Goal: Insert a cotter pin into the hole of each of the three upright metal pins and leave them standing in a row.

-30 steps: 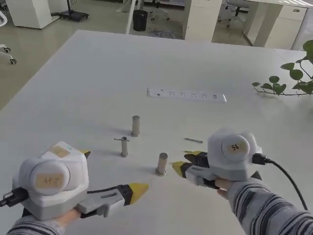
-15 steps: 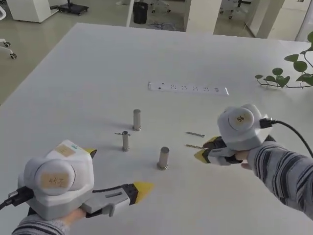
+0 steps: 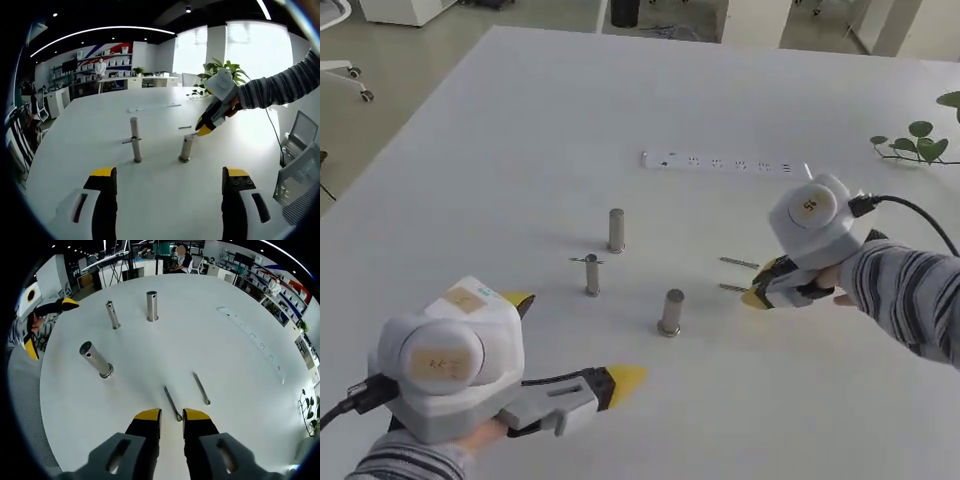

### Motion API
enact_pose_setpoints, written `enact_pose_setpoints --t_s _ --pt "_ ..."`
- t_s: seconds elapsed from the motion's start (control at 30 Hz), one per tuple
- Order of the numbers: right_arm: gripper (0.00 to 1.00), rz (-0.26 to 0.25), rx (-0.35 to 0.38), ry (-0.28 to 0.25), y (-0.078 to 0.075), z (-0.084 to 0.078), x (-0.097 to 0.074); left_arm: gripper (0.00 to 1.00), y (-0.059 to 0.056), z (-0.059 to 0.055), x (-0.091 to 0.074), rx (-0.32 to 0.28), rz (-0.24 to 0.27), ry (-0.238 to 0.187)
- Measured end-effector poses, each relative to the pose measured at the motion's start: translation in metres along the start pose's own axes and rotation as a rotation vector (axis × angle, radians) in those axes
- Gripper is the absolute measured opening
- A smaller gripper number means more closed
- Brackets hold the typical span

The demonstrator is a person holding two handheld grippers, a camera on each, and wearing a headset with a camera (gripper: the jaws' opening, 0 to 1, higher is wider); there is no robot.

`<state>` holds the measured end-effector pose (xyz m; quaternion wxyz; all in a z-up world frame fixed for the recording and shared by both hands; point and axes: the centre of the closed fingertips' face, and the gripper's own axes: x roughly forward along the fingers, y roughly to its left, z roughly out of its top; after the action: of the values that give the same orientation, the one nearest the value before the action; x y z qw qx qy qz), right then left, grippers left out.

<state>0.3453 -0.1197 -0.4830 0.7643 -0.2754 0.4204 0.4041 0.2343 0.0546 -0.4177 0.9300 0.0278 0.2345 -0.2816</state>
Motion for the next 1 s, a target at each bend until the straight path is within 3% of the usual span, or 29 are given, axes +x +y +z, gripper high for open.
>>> enact_pose_setpoints --t_s 0.07,0.13,0.3,0.6,0.63,0.77,0.9,1.0 --pt "0.11 0.019 0.022 -0.007 0.001 0.002 0.001 0.85 -0.002 -0.002 0.001 0.010 -0.004 0.008" --pt "0.11 0.034 0.045 0.029 -0.001 -0.002 0.003 0.84 -0.003 -0.003 0.001 0.008 -0.009 0.015" --pt "0.05 0.047 -0.022 0.044 -0.002 0.000 0.005 0.83 -0.007 -0.003 0.003 0.018 -0.019 0.016" --pt "0.00 0.053 -0.009 0.116 -0.006 -0.003 0.008 0.80 -0.006 -0.008 0.003 0.017 -0.020 0.044" --pt "0.00 0.057 -0.042 0.123 -0.006 -0.004 0.007 0.79 -0.006 -0.008 0.003 0.014 -0.021 0.046" --pt "0.00 0.049 -0.125 0.114 -0.005 -0.004 0.007 0.76 -0.005 -0.010 0.003 0.011 -0.026 0.057" --pt "0.00 0.056 -0.058 0.072 -0.002 -0.004 0.005 0.70 -0.005 -0.011 0.002 0.011 -0.034 0.067" --pt "0.00 0.040 -0.072 0.046 -0.004 -0.004 0.002 0.67 -0.005 -0.010 0.001 0.017 -0.039 0.071"
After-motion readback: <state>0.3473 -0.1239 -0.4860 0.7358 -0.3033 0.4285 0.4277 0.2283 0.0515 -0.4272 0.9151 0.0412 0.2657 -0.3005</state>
